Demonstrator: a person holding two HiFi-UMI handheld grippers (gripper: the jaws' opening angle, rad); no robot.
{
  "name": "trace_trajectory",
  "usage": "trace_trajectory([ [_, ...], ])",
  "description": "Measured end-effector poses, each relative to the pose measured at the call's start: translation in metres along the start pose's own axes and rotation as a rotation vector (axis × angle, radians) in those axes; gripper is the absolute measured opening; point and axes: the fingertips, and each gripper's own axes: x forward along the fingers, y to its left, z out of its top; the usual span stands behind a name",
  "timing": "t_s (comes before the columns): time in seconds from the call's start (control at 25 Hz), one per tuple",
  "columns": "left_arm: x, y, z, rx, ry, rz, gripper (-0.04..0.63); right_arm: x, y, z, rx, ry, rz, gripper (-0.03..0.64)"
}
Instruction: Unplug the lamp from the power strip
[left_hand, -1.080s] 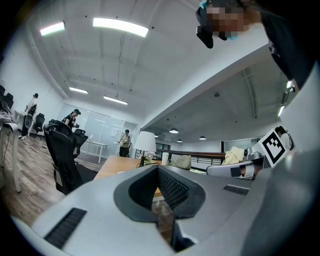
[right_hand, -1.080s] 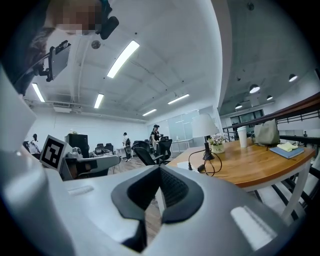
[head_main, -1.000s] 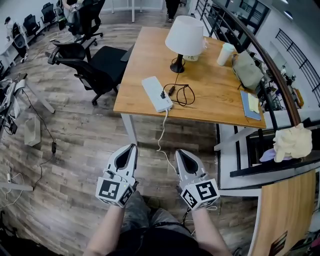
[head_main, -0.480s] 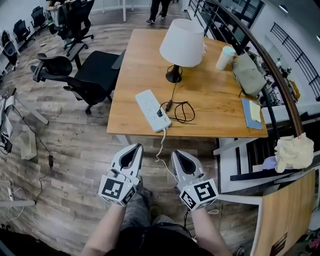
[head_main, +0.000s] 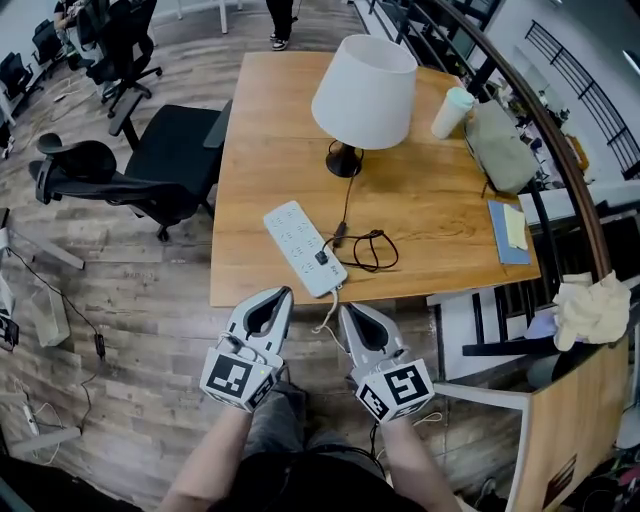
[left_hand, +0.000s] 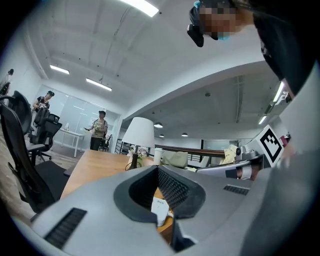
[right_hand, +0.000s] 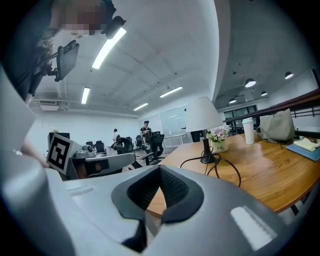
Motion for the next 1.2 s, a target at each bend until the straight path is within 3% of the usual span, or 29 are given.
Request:
trace_trajectory([
  [0.32,0.024,0.026,-0.009,-0.04,0.031,-0.051,-0.003,0.035,-0.009,-0.005,0.018,0.034,-0.042,0.008],
  [0.8,0.047,0.032,-0.032,-0.012,0.108,-0.165,-0.003,0.056,-0.024,-0.02,0.018,0.074,-0.134,0.008],
  [1.04,0.058,0.036,-0.046,-0.031,0.171,-0.15,-0.002,0.065,-0.04,-0.027,0.033,0.094,-0.142,0.009],
  [1.2,0.067,0.043,-0.054,-0.015,0.176,-0.126,-0.002,0.078,-0.045,-0.033,0.032,0.117,-0.1,0.009],
])
